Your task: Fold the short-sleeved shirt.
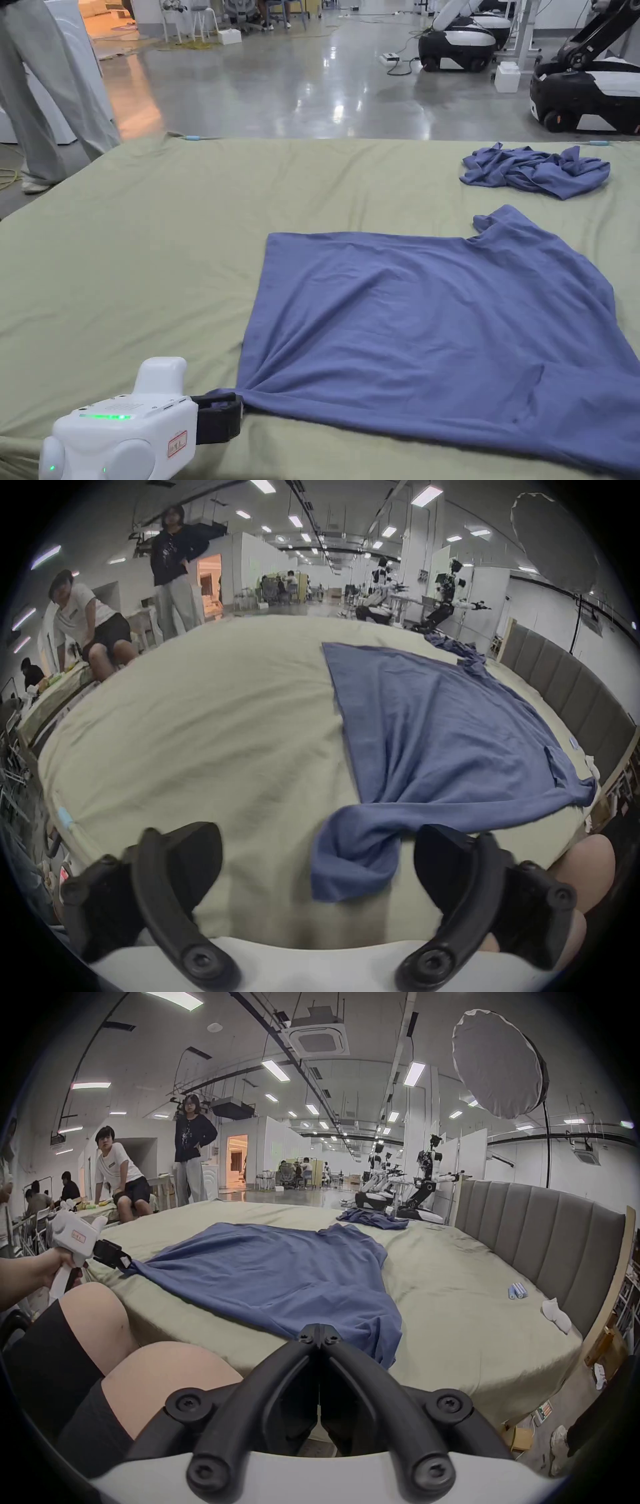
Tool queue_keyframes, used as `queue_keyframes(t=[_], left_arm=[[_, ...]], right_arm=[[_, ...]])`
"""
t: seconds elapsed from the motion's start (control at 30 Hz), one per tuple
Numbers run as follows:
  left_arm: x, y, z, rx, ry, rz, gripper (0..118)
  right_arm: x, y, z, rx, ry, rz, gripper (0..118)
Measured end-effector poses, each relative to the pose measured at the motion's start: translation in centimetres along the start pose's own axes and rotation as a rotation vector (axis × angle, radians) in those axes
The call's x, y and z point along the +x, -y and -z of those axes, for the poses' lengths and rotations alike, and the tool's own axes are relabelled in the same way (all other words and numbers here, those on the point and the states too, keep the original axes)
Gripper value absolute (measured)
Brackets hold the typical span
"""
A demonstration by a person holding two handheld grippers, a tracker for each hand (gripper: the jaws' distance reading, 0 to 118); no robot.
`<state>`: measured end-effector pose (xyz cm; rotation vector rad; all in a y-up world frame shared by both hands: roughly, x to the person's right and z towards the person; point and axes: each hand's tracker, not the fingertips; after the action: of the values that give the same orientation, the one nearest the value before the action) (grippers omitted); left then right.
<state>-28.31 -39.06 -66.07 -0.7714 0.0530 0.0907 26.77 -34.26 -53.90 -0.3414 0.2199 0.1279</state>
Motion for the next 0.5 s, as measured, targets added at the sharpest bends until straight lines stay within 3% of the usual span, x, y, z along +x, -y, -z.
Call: queue_keyframes(t=[0.03,0.1,0.13,0.37,0.4,0.43,0.47,0.5], left_arm=[[0.4,-0.1,0.4,-0.025,0.043,0.011,111],[1.5,0.5,0.4,-0.01,0.038,0.077,25],[2.2,0.9,0.0,0.046,-0.008,0.135,9],[2.0,0.8,-2.0,0.125,0.018,0.108,6],[2.0,0.9,-2.1,0.127,0.02,0.114,6],[2.0,0.8,-2.1,0.129,0.022,0.116,6],[2.1,0.8,-2.1,0.128,0.024,0.117,6],[2.1,0.9,-2.2,0.131,0.023,0.118,6]], right_arm=[[0.1,0.1,0.1,-0.01,0.001,0.007,3],[0.4,0.5,0.2,-0.015,0.005,0.012,3],[0.6,0.6,0.3,-0.02,0.008,0.014,3],[2.6,1.6,2.4,-0.105,-0.002,0.051,3],[3.0,1.8,3.1,-0.129,0.004,0.047,11],[3.4,2.0,3.8,-0.156,0.061,0.05,50],[3.8,2.1,4.7,-0.164,0.086,0.072,117],[4.5,2.4,5.7,-0.191,0.077,0.104,118]])
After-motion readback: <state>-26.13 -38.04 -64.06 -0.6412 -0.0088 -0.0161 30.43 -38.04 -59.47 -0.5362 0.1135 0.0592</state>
